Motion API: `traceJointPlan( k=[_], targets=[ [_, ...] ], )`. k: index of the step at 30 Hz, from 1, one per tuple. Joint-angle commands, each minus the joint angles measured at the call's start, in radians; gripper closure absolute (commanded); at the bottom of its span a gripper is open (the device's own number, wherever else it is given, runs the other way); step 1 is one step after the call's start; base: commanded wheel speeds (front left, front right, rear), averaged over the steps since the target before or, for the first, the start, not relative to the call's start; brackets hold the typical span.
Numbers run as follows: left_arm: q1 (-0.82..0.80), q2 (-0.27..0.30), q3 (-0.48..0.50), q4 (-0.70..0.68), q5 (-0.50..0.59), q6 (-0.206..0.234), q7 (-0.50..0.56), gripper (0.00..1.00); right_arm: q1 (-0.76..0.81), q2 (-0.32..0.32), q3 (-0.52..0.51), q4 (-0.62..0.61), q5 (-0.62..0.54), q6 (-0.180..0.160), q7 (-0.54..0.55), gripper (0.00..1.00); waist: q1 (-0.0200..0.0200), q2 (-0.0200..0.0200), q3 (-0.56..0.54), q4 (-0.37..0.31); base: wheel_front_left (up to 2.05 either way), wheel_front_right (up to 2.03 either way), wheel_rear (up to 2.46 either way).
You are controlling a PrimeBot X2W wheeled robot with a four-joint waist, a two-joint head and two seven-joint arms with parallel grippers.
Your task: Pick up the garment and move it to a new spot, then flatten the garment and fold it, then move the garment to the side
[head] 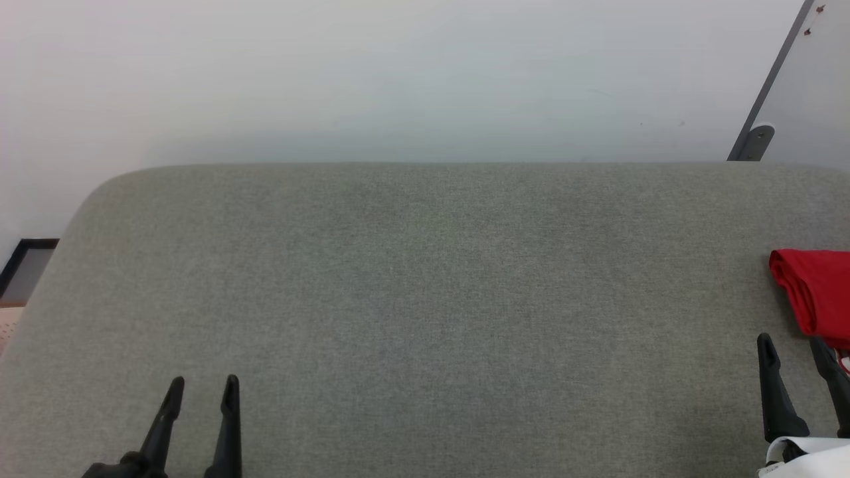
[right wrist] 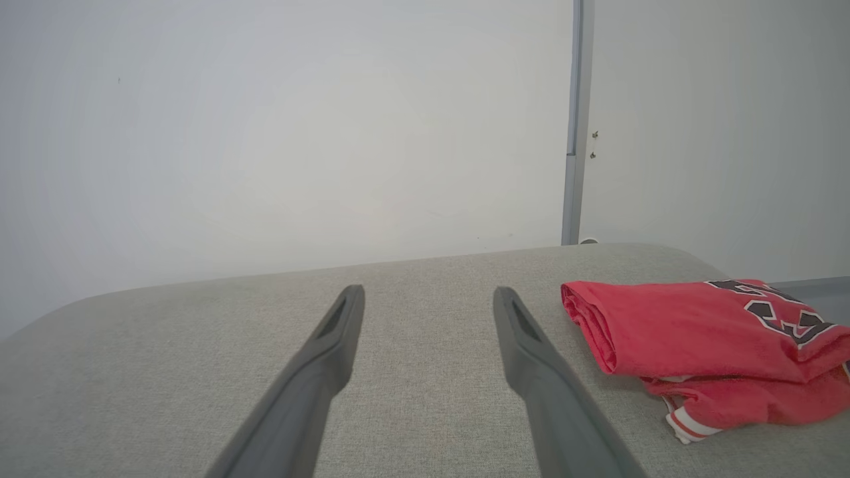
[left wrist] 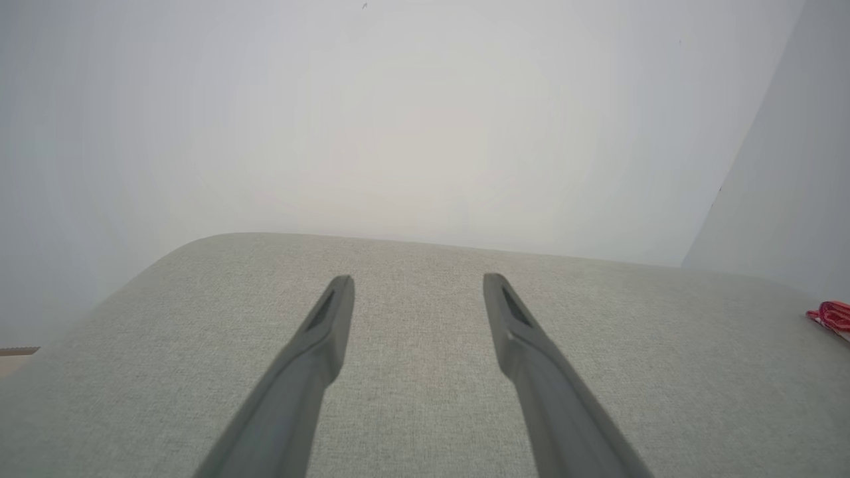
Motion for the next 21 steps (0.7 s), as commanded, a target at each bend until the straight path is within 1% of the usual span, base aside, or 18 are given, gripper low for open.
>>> traceJointPlan(
  k=[1, 5, 6, 10, 21],
  targets=[
    [0.002, -0.003, 0.005, 0.001, 0.0, 0.002, 0.001, 0.0, 0.005, 0.001, 0.0, -0.002, 0.015, -0.002, -0.006, 0.0, 0.0, 0.0, 0.0, 0.0, 0.0, 0.0, 0.0],
    [0.004, -0.004, 0.006, 0.003, -0.002, 0.002, 0.001, 0.0, 0.005, 0.001, 0.0, -0.002, 0.017, -0.002, -0.007, 0.0, 0.0, 0.0, 0.0, -0.001, 0.0, 0.0, 0.0],
    [0.0, -0.002, 0.004, 0.002, -0.001, 0.0, 0.0, 1.0, 0.0, 0.0, 0.001, 0.0, 0.002, 0.0, -0.001, 1.0, 0.0, 0.0, 0.0, -0.001, 0.0, 0.0, 0.0],
    [0.011, -0.017, -0.003, 0.041, -0.005, 0.0, 0.001, 1.0, 0.005, 0.019, 0.008, 0.041, 0.003, 0.0, 0.003, 1.0, 0.0, 0.0, 0.0, -0.001, 0.0, 0.0, 0.0],
    [-0.031, -0.024, -0.004, 0.073, -0.209, 0.001, 0.05, 1.0, -0.024, 0.039, 0.003, 0.07, 0.186, 0.0, 0.041, 1.0, 0.0, 0.0, 0.001, -0.002, 0.0, 0.0, 0.0]
  ],
)
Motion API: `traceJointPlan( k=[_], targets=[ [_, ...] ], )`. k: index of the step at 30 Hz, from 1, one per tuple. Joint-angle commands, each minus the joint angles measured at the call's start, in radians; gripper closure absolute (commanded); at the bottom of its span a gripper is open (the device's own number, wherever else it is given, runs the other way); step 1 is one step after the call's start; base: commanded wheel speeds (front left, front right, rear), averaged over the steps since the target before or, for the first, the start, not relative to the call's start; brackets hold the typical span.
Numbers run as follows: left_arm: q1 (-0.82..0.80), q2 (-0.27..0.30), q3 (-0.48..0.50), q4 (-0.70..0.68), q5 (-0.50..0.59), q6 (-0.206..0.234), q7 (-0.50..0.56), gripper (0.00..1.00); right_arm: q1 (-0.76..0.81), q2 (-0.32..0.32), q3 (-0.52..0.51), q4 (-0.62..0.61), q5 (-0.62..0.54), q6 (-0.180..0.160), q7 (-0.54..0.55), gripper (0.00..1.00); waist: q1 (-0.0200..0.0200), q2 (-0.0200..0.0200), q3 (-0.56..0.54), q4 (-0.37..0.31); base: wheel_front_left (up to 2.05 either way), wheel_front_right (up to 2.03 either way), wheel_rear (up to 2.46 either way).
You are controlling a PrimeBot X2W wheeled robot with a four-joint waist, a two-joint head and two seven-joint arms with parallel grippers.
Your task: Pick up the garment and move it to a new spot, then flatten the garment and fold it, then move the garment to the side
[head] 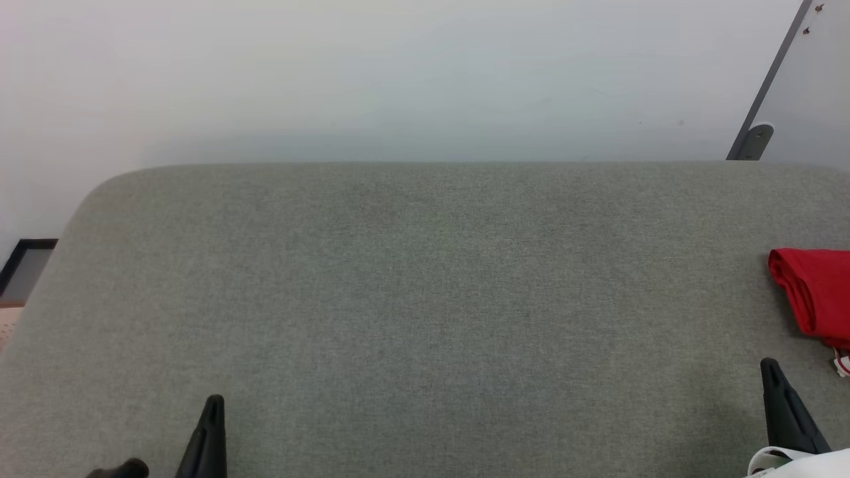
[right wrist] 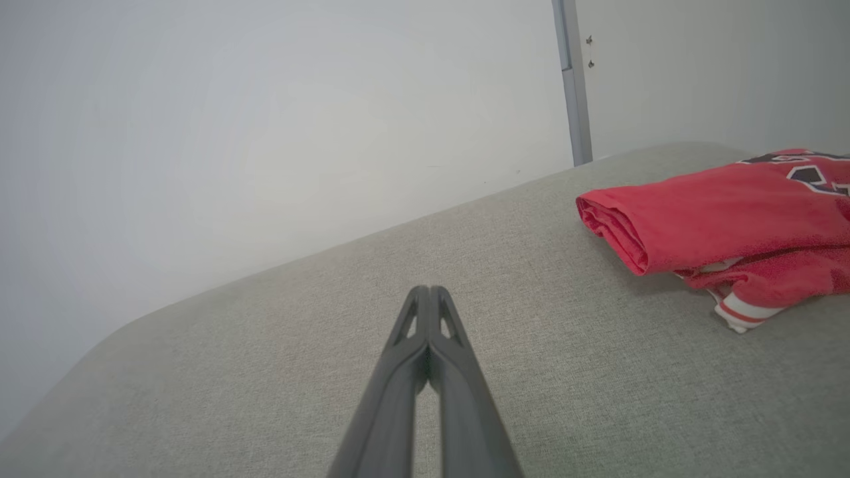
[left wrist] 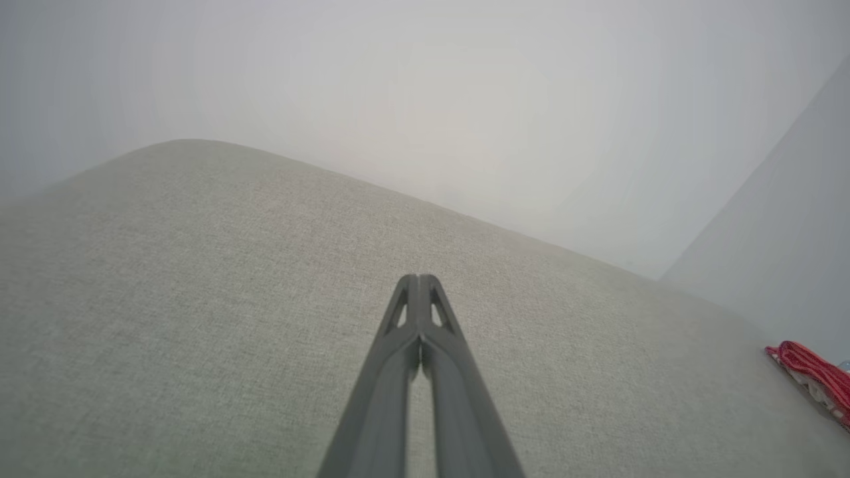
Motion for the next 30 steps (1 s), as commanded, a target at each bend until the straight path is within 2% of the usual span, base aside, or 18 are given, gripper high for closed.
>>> traceJointPlan(
  k=[1, 30],
  targets=[
    [-0.03, 0.005, 0.003, -0.007, -0.042, 0.001, 0.007, 1.0, -0.027, -0.002, -0.005, -0.009, 0.038, 0.0, 0.007, 1.0, 0.0, -0.0001, 0.0, 0.0, 0.0, 0.0, 0.0],
    [-0.12, -0.015, 0.009, 0.061, -0.46, 0.001, 0.115, 1.0, -0.088, 0.041, -0.014, 0.052, 0.419, -0.001, 0.085, 1.0, 0.0, -0.0001, 0.004, -0.004, 0.0, 0.0, 0.0]
  ],
)
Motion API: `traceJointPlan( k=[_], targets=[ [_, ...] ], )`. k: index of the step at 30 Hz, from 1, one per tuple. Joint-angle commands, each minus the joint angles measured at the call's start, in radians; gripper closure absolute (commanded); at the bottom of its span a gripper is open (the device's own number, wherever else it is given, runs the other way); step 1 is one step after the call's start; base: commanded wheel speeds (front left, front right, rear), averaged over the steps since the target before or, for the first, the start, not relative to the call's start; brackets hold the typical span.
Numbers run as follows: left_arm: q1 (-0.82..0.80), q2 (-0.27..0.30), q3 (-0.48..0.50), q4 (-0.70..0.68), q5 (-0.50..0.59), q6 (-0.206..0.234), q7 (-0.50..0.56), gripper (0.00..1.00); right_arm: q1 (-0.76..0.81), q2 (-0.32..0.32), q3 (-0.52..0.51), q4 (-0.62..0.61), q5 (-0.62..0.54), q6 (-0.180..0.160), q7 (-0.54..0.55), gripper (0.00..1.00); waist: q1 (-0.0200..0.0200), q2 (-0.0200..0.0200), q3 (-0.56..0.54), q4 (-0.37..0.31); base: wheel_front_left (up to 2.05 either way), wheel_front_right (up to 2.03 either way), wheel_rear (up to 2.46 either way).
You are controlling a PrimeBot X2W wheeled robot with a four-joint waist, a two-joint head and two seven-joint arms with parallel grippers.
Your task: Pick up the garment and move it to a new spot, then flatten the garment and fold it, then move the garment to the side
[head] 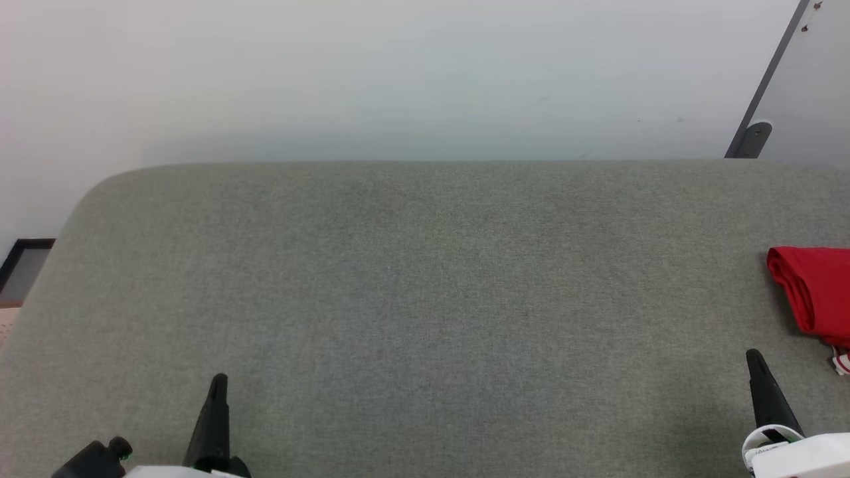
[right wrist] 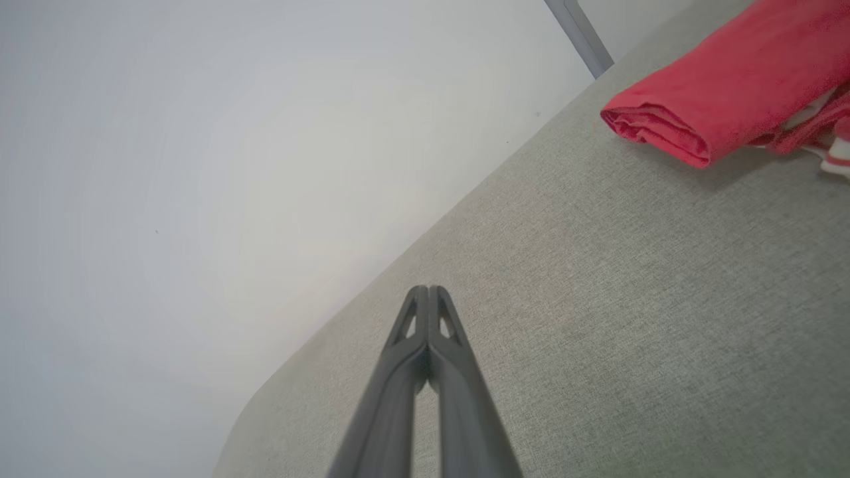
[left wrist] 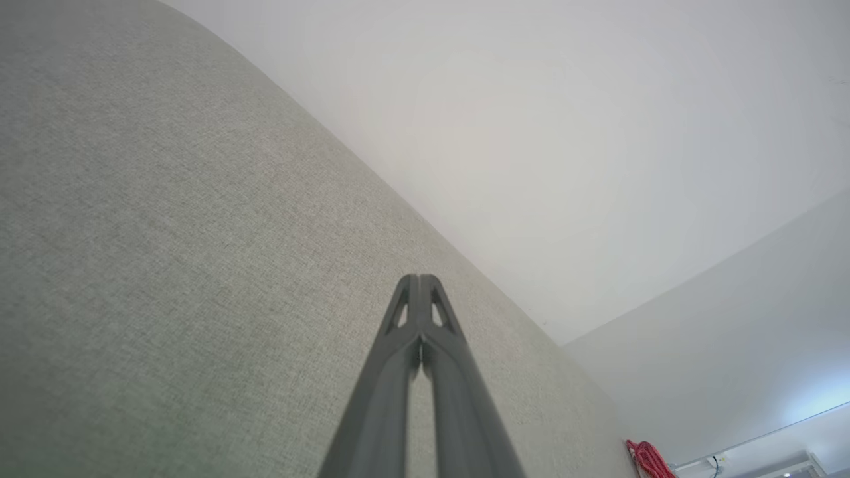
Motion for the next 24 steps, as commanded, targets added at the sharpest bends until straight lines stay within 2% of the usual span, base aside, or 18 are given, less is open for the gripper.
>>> traceJointPlan(
  k=[1, 24],
  targets=[
    [-0.025, 0.003, 0.004, -0.006, -0.035, 0.001, 0.008, 1.0, -0.026, -0.002, -0.008, -0.005, 0.036, 0.0, 0.006, 1.0, 0.0, 0.0, 0.0, 0.0, 0.0, 0.0, 0.0],
    [-0.077, -0.014, 0.013, 0.034, -0.28, 0.001, 0.077, 1.0, -0.061, 0.024, -0.012, 0.032, 0.263, -0.001, 0.053, 1.0, 0.0, 0.0, 0.003, -0.003, 0.0, 0.0, 0.0]
  ],
)
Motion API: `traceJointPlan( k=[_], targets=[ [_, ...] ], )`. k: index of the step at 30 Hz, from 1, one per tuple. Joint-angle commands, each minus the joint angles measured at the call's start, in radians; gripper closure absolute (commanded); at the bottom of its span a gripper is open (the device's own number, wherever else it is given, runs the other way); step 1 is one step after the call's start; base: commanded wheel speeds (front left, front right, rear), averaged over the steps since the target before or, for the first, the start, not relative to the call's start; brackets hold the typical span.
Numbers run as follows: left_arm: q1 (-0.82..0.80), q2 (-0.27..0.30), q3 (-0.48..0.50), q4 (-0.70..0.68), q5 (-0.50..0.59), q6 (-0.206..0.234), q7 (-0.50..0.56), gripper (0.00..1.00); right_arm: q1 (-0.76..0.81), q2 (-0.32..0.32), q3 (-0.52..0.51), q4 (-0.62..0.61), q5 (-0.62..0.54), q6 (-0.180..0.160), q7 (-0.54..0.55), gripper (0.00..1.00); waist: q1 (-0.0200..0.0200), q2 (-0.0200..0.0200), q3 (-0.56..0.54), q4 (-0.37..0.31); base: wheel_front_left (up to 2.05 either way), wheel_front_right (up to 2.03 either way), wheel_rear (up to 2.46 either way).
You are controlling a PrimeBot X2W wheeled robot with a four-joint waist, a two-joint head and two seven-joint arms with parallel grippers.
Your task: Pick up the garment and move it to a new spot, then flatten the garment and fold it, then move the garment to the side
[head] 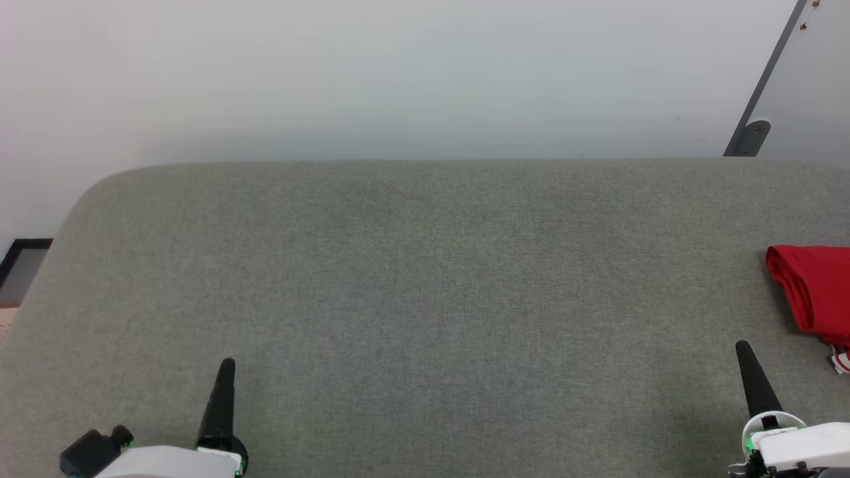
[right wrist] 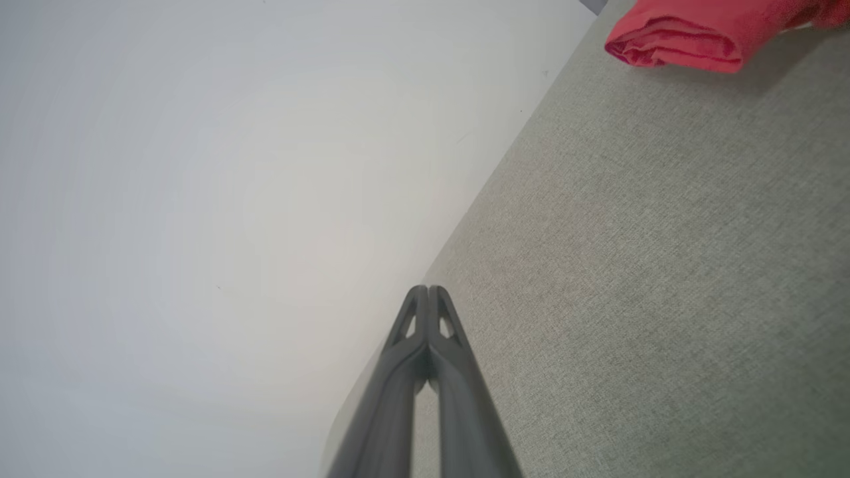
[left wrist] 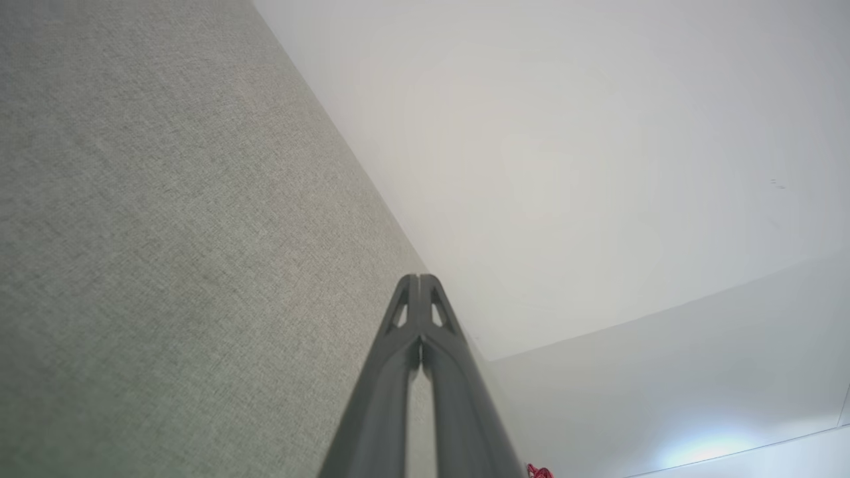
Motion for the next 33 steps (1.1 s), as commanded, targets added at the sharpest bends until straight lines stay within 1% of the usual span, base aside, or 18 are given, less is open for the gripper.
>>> traceJointPlan(
  k=[1, 33],
  targets=[
    [-0.02, 0.001, 0.005, -0.003, -0.029, 0.001, 0.007, 1.0, -0.022, -0.002, -0.005, -0.004, 0.031, -0.001, 0.005, 1.0, 0.0, 0.0, 0.0, 0.0, 0.0, 0.0, 0.0],
    [-0.076, -0.02, 0.019, 0.042, -0.284, 0.001, 0.084, 1.0, -0.059, 0.028, -0.01, 0.037, 0.27, -0.001, 0.054, 1.0, 0.0, 0.0, 0.004, -0.004, 0.0, 0.0, 0.0]
  ],
)
